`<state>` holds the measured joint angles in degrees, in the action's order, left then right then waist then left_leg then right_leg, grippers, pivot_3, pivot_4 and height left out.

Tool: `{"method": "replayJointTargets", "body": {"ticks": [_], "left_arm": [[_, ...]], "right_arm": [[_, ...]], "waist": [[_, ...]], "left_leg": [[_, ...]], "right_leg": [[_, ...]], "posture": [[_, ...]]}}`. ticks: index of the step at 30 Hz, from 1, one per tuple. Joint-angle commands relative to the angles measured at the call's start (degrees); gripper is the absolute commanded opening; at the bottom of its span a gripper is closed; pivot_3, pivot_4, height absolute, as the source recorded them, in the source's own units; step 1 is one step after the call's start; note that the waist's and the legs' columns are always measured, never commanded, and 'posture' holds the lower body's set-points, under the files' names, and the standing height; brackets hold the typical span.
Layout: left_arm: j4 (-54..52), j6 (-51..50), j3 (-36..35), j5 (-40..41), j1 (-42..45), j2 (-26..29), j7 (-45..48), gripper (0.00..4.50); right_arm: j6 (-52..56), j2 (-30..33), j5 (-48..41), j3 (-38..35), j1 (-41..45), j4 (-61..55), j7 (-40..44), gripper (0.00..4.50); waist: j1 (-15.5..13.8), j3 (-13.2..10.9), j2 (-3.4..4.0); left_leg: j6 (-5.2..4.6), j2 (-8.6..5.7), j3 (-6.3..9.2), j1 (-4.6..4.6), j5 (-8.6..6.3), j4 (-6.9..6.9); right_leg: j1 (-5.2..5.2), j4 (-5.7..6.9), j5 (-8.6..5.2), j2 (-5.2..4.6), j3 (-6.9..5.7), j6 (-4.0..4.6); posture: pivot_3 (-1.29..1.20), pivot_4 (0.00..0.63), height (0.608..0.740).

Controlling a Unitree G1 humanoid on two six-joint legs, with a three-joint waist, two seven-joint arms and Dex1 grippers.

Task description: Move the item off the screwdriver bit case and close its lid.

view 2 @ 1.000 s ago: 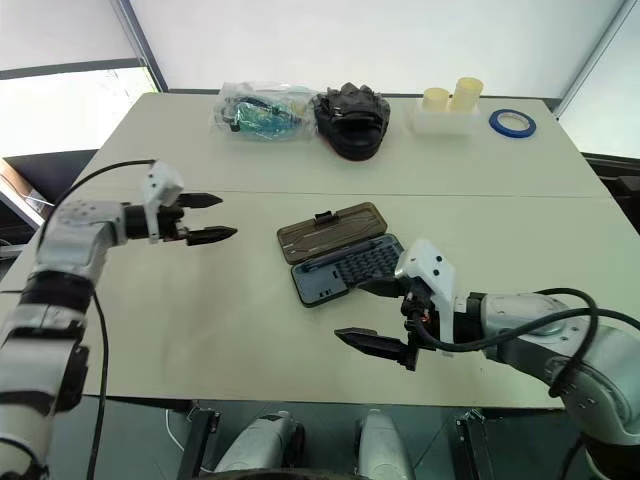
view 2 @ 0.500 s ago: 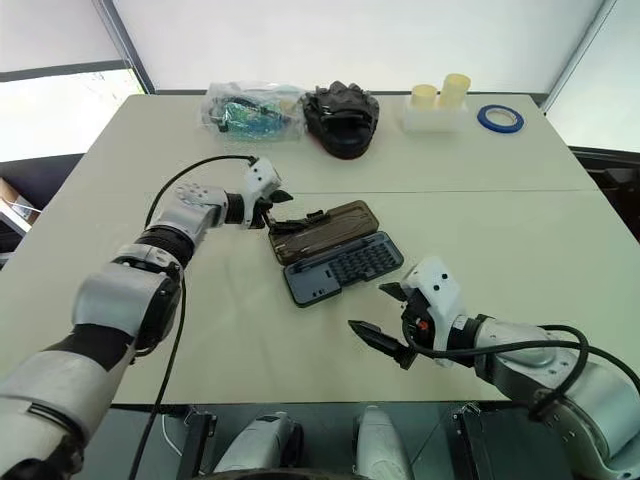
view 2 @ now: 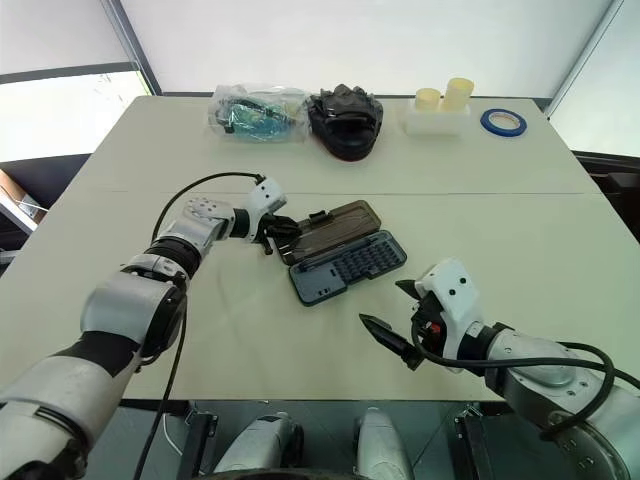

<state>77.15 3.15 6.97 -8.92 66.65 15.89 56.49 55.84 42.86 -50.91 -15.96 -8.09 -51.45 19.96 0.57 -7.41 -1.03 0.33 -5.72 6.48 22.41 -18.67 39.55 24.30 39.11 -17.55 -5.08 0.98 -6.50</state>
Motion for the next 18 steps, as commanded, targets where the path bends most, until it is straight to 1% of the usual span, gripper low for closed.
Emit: {"method": "replayJointTargets", "body": {"ticks": [1, 4, 7, 10, 14, 15, 18], "left_arm": [[1.29, -0.95, 2.47, -3.80, -1.91, 0.12, 3.91, 0.05], [1.11, -0.30, 3.67, -5.35, -2.18, 0.48, 5.91, 0.05], [0.89, 1.68, 4.19, -6.22, -2.20, 0.99, 5.95, 0.05], [-0.19, 13.73, 7.83, -10.54, -0.59, 2.06, 2.49, 0.05], [-0.74, 31.01, 18.74, -21.91, 2.80, 5.24, -3.54, 0.05], [-0.60, 33.88, 20.67, -23.84, 3.81, 5.81, -4.70, 0.05], [0.28, 37.06, 24.41, -27.85, 5.81, 6.52, -9.25, 0.05]], "right_arm": [[-1.20, 0.60, -0.76, -1.12, 0.78, -0.82, 0.24, 4.50], [-1.33, 0.78, -0.47, -0.79, 0.85, -0.45, 0.62, 4.50], [-1.61, 0.78, -0.13, -0.44, 0.97, -0.01, 0.84, 4.50], [-1.94, 0.92, 0.07, -0.59, 1.07, 0.61, 1.23, 4.50], [-2.73, 1.52, 0.54, -1.31, 0.56, 1.55, 2.16, 4.50], [-3.00, 1.71, 0.85, -1.39, 0.52, 1.90, 2.44, 4.50], [-3.82, 1.77, 1.78, -1.28, 0.81, 2.90, 2.91, 4.50]], "waist": [[-0.03, 0.02, 0.01], [0.01, 0.02, 0.00], [0.06, 0.02, 0.00], [0.02, 0.02, 0.00], [-0.03, 0.00, -0.05], [0.04, -0.01, -0.07], [0.06, -0.02, -0.08]], "left_leg": [[-0.01, 0.00, 0.00, 0.00, 0.00, 0.00], [-0.02, -0.01, 0.00, 0.00, -0.01, -0.01], [-0.03, -0.01, 0.00, 0.00, -0.02, -0.04], [-0.02, 0.00, 0.01, 0.00, -0.01, -0.04], [-0.02, 0.00, 0.00, 0.00, -0.01, -0.05], [-0.02, 0.00, -0.01, 0.01, -0.01, -0.06], [-0.02, 0.02, -0.06, 0.01, -0.01, -0.11]], "right_leg": [[0.00, 0.01, 0.00, 0.01, 0.00, 0.00], [0.00, 0.01, 0.00, 0.03, 0.00, 0.00], [0.01, 0.00, 0.00, 0.00, -0.01, 0.00], [0.01, 0.00, 0.00, -0.01, 0.00, 0.00], [0.01, -0.04, 0.00, -0.04, 0.02, 0.00], [0.01, -0.04, 0.00, -0.04, 0.03, 0.00], [0.04, -0.05, 0.00, -0.02, 0.05, 0.00]], "posture": [[0.00, 0.150, 0.740], [0.00, 0.150, 0.740], [0.00, 0.150, 0.740], [0.00, 0.150, 0.740], [0.00, 0.150, 0.740], [0.00, 0.150, 0.740], [0.00, 0.150, 0.740]]}}
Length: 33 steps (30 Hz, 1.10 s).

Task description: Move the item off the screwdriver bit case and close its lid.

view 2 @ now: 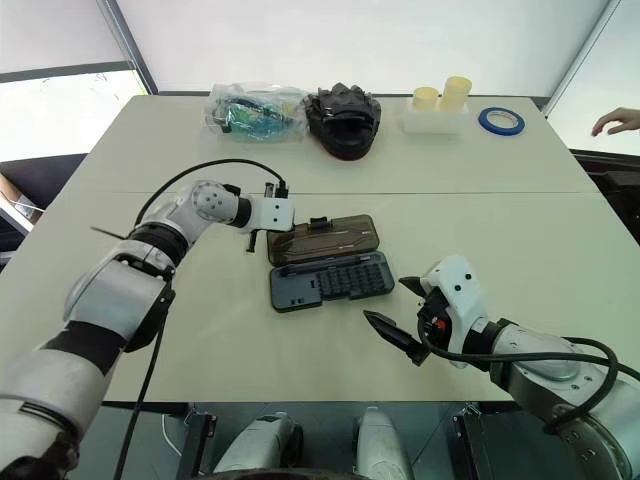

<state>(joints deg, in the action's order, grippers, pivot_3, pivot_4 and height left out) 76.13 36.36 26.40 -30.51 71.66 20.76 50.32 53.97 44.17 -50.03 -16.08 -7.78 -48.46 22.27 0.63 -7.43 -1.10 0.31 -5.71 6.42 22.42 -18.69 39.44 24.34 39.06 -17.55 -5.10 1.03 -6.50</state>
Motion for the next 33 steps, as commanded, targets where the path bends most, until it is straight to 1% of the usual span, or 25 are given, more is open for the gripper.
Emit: {"method": "replayJointTargets", "body": {"ticks": [1, 3, 5, 8, 11, 15, 23, 29, 32, 33], "left_arm": [[1.52, 4.52, 6.12, -7.57, 1.22, 1.75, -5.14, 0.05], [1.81, 5.95, 7.79, -9.39, 1.79, 1.87, -8.34, 0.05], [2.13, 6.24, 7.91, -9.33, 1.85, 1.44, -8.56, 0.05], [2.66, 5.14, 4.25, -4.70, 0.80, 0.26, -2.47, 0.05], [2.45, 6.47, 3.88, -4.19, -0.09, 0.36, 0.54, 0.05], [2.03, 6.99, 1.35, -1.06, -1.07, 0.18, 5.54, 0.05], [1.47, 6.08, -1.35, 1.61, -1.92, 0.38, 10.05, 0.05], [1.49, 2.13, -4.15, 4.20, -2.18, 0.35, 14.11, 0.05], [1.30, 0.66, -5.39, 5.28, -2.51, 0.14, 14.77, 1.05], [1.25, 0.32, -5.72, 5.60, -2.62, 0.09, 15.11, 1.52]], "right_arm": [[-2.21, 0.32, 1.18, -1.08, 0.53, 0.08, 0.66, 4.50], [-2.48, 0.09, 1.54, -0.67, 0.81, 0.35, 0.55, 4.50], [-2.61, -0.16, 1.77, -0.26, 0.83, 0.33, 0.47, 4.50], [-2.69, -0.37, 1.90, -0.11, 0.62, 0.16, 0.32, 4.50], [-2.66, -0.41, 2.02, -0.06, 0.72, 0.28, 0.24, 4.50], [-2.67, -0.54, 2.19, 0.27, 1.29, 0.63, 0.17, 4.50], [-2.90, -0.53, 2.92, 1.72, 3.19, 2.11, 0.96, 4.50], [-3.37, -0.68, 4.12, 2.90, 4.56, 3.85, 1.69, 4.50], [-3.40, -0.84, 4.58, 3.31, 5.04, 3.91, 1.70, 4.50], [-3.34, -0.91, 4.48, 3.33, 5.17, 3.86, 1.70, 4.50]], "waist": [[0.04, 0.00, 0.00], [0.10, 0.00, 0.00], [0.07, 0.00, 0.00], [0.07, 0.00, 0.00], [0.06, 0.00, 0.00], [0.05, 0.00, 0.00], [0.08, 0.00, 0.00], [0.12, 0.00, 0.00], [0.12, 0.00, 0.00], [0.06, 0.00, 0.00]], "left_leg": [[0.00, 0.00, 0.00, 0.00, 0.00, -0.01], [0.00, 0.02, -0.02, 0.00, 0.00, -0.02], [-0.01, 0.03, -0.03, 0.00, 0.00, -0.02], [-0.01, 0.03, -0.03, 0.00, 0.00, -0.01], [-0.01, 0.03, -0.03, 0.00, 0.00, -0.01], [0.00, 0.02, -0.02, 0.00, 0.00, -0.02], [-0.01, 0.01, -0.02, 0.00, 0.00, -0.01], [-0.01, 0.01, -0.02, 0.00, 0.00, -0.01], [-0.01, 0.01, -0.02, 0.00, 0.00, -0.01], [0.00, 0.01, -0.01, 0.00, 0.00, 0.01]], "right_leg": [[0.01, 0.00, 0.00, 0.01, 0.00, 0.00], [0.01, 0.02, 0.00, 0.03, 0.02, -0.01], [0.01, 0.02, 0.00, 0.04, 0.02, -0.01], [0.01, 0.02, 0.00, 0.06, 0.01, -0.01], [0.01, 0.02, 0.00, 0.08, -0.06, -0.01], [0.02, 0.03, 0.00, 0.07, -0.07, -0.01], [0.01, 0.03, 0.00, 0.07, -0.08, -0.01], [0.01, 0.03, 0.00, 0.09, -0.09, -0.01], [0.01, 0.04, 0.00, 0.09, -0.09, -0.01], [0.01, 0.04, 0.00, 0.09, -0.09, -0.01]], "posture": [[0.00, 0.150, 0.740], [0.00, 0.150, 0.740], [0.00, 0.150, 0.740], [0.00, 0.150, 0.740], [0.00, 0.150, 0.740], [0.00, 0.150, 0.740], [0.00, 0.150, 0.740], [0.00, 0.150, 0.740], [0.00, 0.150, 0.740], [0.00, 0.150, 0.740]]}}
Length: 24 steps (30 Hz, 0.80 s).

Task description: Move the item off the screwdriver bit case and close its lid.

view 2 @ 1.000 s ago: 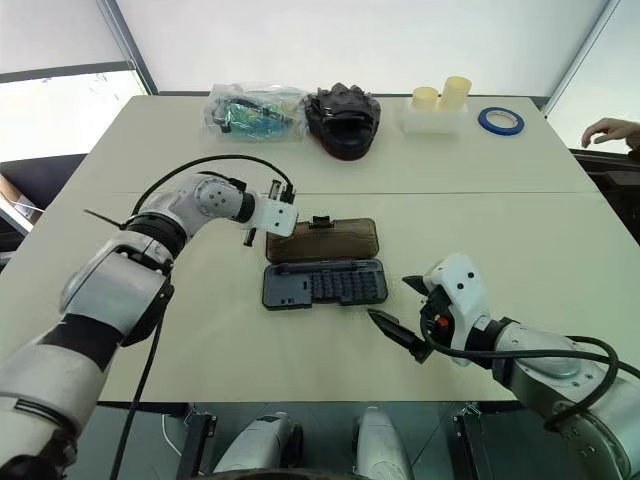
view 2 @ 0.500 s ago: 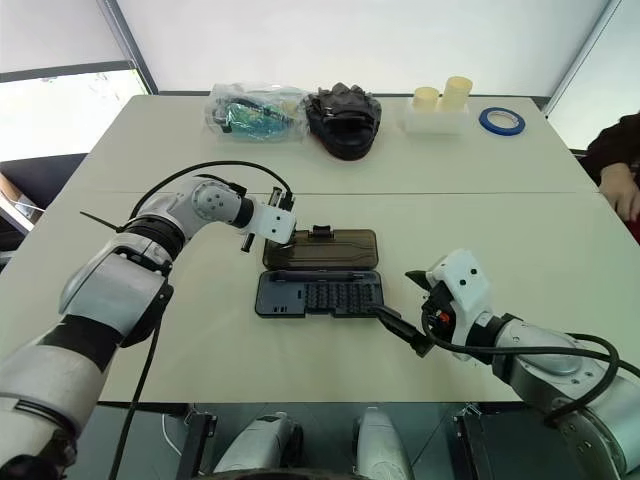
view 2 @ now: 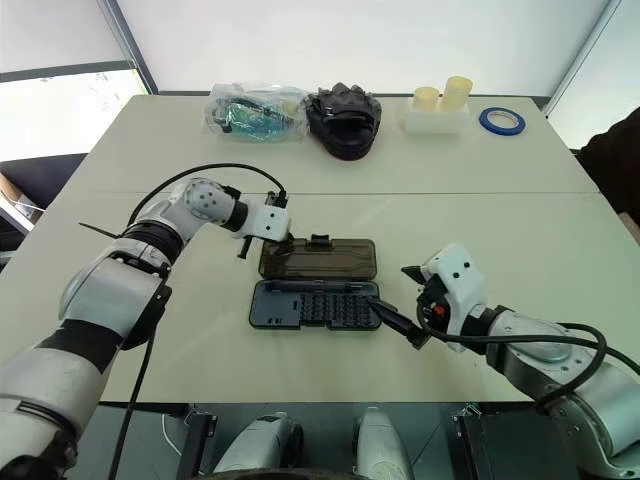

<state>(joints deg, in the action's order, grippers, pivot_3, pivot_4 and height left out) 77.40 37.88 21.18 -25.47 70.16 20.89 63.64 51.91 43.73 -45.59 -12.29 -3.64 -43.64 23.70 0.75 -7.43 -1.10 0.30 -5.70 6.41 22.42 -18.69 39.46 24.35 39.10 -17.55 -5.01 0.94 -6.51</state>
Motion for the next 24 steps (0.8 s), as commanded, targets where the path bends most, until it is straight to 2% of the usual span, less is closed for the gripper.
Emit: {"method": "replayJointTargets", "body": {"ticks": [1, 6, 10, 13, 16, 19, 22, 24], "left_arm": [[-0.11, -1.53, -1.28, 1.43, -1.35, -0.22, 2.00, 1.97], [-0.44, -7.09, -7.26, 7.42, -0.82, -1.50, 2.67, 4.46], [-0.86, -29.98, -23.58, 24.69, 4.91, -2.48, 11.43, 4.46], [-3.64, -39.17, -27.17, 29.16, 5.31, -0.48, 19.69, 4.46], [-15.39, -49.72, -27.54, 33.56, -0.11, 2.16, 26.45, 4.46], [-44.00, -61.77, -24.57, 37.94, -16.22, 5.44, 27.01, 3.66], [-68.01, -69.01, -22.69, 41.07, -31.48, 9.16, 23.79, 2.12], [-79.20, -72.27, -21.69, 43.00, -39.09, 11.42, 22.34, 1.11]], "right_arm": [[-1.22, -0.54, -0.01, -0.43, 1.12, -0.97, 0.27, 4.50], [-0.81, -0.38, -0.01, -0.34, 1.40, -0.79, 0.85, 4.50], [-0.92, -0.66, -0.47, -1.18, 1.56, -0.27, 1.14, 4.50], [-1.21, -2.55, -2.97, -2.53, 2.72, 0.46, 0.92, 4.50], [-1.38, -3.58, -4.69, -3.95, 4.64, 1.84, 0.93, 4.50], [-2.22, -3.66, -3.06, -3.98, 7.91, 5.20, 0.62, 4.50], [-3.56, -2.67, 1.37, -1.69, 12.13, 10.50, 0.67, 4.50], [-4.56, -2.06, 4.13, 0.34, 14.62, 13.89, 1.74, 4.50]], "waist": [[-0.10, 0.00, 0.00], [-0.22, 0.00, 0.00], [0.04, -0.03, -0.01], [0.38, -0.02, 0.00], [0.51, 0.02, 0.09], [1.32, 0.07, 0.28], [1.68, 0.04, 0.30], [1.33, 0.02, 0.31]], "left_leg": [[0.00, 0.00, 0.00, 0.00, 0.00, 0.03], [-0.01, -0.03, 0.03, 0.02, -0.01, 0.11], [-0.03, -0.03, 0.11, 0.22, -0.02, 0.30], [-0.04, -0.02, 0.17, 0.40, -0.02, 0.44], [-0.04, -0.02, 0.16, 0.32, -0.02, 0.40], [-0.04, 0.00, 0.16, 0.09, -0.02, 0.21], [-0.02, 0.06, 0.19, 0.05, -0.01, 0.03], [-0.02, 0.05, 0.19, 0.07, -0.01, 0.03]], "right_leg": [[0.00, 0.00, 0.00, 0.00, 0.00, 0.00], [-0.02, 0.01, 0.00, -0.01, 0.00, 0.00], [0.09, 0.06, 0.00, 0.01, -0.10, 0.00], [0.20, 0.12, 0.00, 0.03, -0.16, 0.00], [0.18, 0.14, 0.00, 0.02, -0.14, 0.00], [0.06, 0.10, 0.00, -0.06, 0.08, 0.00], [0.07, 0.10, 0.00, -0.03, 0.18, 0.01], [0.08, 0.01, 0.00, -0.04, 0.19, 0.01]], "posture": [[0.00, 0.150, 0.740], [0.00, 0.150, 0.740], [0.00, 0.150, 0.740], [0.00, 0.150, 0.740], [0.00, 0.150, 0.740], [0.00, 0.150, 0.740], [0.00, 0.150, 0.740], [0.00, 0.150, 0.740]]}}
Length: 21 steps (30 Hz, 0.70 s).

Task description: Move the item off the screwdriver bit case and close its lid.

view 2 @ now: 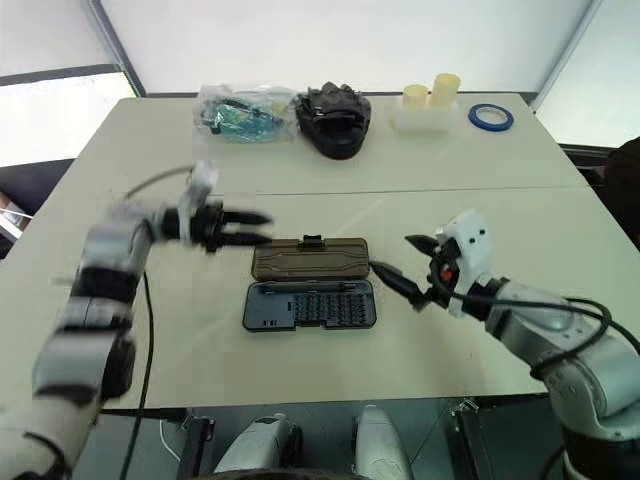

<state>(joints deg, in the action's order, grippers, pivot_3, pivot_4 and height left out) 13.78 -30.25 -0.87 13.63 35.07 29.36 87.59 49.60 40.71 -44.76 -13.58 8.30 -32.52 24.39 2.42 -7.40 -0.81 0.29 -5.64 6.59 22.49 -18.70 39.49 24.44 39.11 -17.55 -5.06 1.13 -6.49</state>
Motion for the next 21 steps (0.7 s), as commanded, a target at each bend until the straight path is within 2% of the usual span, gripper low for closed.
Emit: {"method": "replayJointTargets", "body": {"ticks": [1, 2, 5, 8, 12, 17, 21], "left_arm": [[-20.31, -5.10, 0.73, 4.83, -7.77, 3.89, -2.36, 0.52], [-23.75, -6.14, 0.84, 5.73, -10.58, 4.43, -3.65, 0.04], [-28.48, -7.97, 0.78, 7.61, -14.60, 4.90, -8.03, 0.04], [-29.03, -3.02, 2.86, 4.93, -18.70, 5.71, -11.51, 0.04], [-25.55, 4.03, 6.83, 0.38, -20.48, 6.22, -15.37, 0.04], [-18.14, 16.71, 13.57, -9.34, -21.67, 7.87, -20.06, 0.04], [-16.84, 19.45, 14.84, -9.70, -23.37, 8.41, -21.12, 0.04]], "right_arm": [[-3.01, 1.38, 4.84, 3.22, 4.27, 4.68, 2.25, 4.50], [-3.65, 1.68, 6.13, 4.68, 5.79, 6.42, 3.37, 4.50], [-5.21, 1.93, 9.22, 7.75, 9.37, 10.38, 5.71, 4.50], [-6.84, 1.21, 13.90, 12.83, 16.13, 16.94, 7.91, 4.50], [-8.06, -0.12, 18.47, 17.95, 21.90, 23.00, 10.52, 4.50], [-9.74, -1.32, 24.86, 24.71, 26.82, 29.48, 14.59, 4.50], [-11.66, -3.22, 30.66, 30.49, 32.99, 40.60, 18.83, 4.50]], "waist": [[-0.42, -0.01, 0.03], [-0.52, -0.03, 0.07], [-1.83, -0.05, 0.15], [-1.71, -0.06, 0.17], [-1.81, -0.06, 0.18], [-1.78, -0.03, 0.21], [-1.58, 0.04, 0.32]], "left_leg": [[0.01, -0.02, 0.04, 0.00, 0.00, 0.03], [0.01, -0.02, 0.03, 0.00, 0.00, 0.06], [0.00, -0.02, -0.01, -0.02, 0.00, 0.12], [0.00, -0.02, -0.05, -0.02, 0.00, 0.17], [0.01, -0.02, -0.08, -0.02, 0.00, 0.08], [0.01, -0.03, -0.08, -0.04, 0.00, 0.04], [0.03, -0.04, -0.11, -0.10, 0.01, 0.04]], "right_leg": [[0.00, 0.01, 0.00, -0.02, 0.01, 0.00], [-0.03, -0.02, 0.00, -0.02, 0.01, 0.01], [-0.10, -0.11, 0.00, -0.02, 0.04, 0.01], [-0.13, -0.12, 0.00, -0.01, 0.06, 0.01], [-0.07, -0.13, -0.01, -0.01, 0.06, 0.02], [-0.07, -0.15, 0.00, -0.03, 0.04, 0.02], [-0.12, -0.16, 0.00, -0.05, 0.04, 0.02]], "posture": [[0.00, 0.150, 0.740], [0.00, 0.150, 0.740], [0.00, 0.150, 0.740], [0.00, 0.150, 0.740], [0.00, 0.150, 0.740], [0.00, 0.150, 0.740], [0.00, 0.150, 0.740]]}}
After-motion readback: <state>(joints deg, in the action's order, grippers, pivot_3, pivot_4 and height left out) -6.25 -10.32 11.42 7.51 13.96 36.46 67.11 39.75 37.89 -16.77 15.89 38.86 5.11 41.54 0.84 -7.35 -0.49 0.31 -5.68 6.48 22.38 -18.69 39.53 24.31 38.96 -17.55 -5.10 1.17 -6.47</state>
